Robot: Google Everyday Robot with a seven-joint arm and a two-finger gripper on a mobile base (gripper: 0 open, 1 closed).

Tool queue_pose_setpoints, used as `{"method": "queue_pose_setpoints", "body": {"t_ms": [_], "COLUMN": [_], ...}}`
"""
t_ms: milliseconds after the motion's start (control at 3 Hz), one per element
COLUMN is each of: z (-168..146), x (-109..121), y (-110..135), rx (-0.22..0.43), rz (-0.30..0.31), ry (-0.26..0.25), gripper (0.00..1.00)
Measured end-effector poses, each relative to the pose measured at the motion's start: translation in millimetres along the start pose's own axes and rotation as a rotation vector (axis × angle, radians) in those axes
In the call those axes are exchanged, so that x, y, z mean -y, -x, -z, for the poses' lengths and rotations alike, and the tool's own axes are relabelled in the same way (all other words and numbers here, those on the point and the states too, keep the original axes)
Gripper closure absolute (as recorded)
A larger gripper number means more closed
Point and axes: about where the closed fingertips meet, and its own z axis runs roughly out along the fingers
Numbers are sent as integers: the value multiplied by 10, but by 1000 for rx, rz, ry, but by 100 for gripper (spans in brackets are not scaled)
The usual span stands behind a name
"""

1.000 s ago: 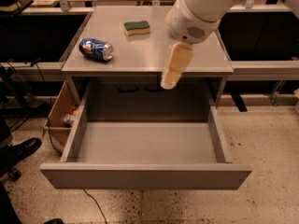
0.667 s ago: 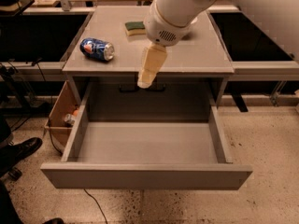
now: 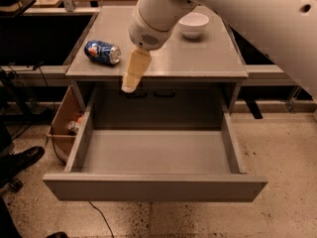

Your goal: Place pepsi can into top drawer

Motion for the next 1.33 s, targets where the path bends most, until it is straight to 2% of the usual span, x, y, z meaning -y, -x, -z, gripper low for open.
{"method": "queue_pose_setpoints", "body": {"t_ms": [667, 1333], "z": [-828, -1599], "x": [315, 807], "y": [292, 463], "rx": [82, 128], "rz": [-92, -194], "ry": [-40, -88], "gripper": [0, 0]}}
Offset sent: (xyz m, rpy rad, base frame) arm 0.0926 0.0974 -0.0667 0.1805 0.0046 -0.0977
